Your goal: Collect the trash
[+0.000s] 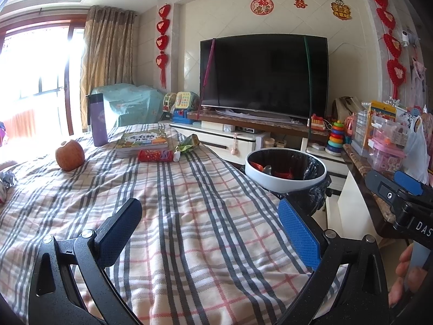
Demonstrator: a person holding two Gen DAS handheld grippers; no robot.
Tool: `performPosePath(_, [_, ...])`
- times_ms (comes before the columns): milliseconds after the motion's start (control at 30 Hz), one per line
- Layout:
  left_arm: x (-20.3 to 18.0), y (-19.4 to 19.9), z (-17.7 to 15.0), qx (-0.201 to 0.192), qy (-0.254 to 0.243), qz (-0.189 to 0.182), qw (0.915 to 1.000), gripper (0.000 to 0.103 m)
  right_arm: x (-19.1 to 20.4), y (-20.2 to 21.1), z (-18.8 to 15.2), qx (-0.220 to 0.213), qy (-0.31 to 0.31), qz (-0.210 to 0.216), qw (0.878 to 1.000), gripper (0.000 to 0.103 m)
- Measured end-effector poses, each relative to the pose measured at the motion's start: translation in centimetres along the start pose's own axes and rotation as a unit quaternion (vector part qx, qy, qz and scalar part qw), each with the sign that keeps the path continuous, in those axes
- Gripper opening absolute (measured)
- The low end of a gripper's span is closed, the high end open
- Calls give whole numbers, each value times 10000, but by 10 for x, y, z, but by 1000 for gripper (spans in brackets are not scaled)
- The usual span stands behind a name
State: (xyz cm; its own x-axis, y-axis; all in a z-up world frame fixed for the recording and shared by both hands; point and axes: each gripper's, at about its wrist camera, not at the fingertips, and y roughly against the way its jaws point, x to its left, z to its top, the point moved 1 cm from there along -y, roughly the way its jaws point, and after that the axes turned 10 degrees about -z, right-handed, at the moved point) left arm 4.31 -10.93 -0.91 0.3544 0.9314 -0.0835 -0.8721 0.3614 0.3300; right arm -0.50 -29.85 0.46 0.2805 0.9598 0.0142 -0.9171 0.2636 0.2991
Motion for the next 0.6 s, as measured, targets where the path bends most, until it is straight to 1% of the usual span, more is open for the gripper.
performPosePath(600, [9,-11,-3,167,155,-166,9996,103,1,-14,-3,270,-12,77,9996,103])
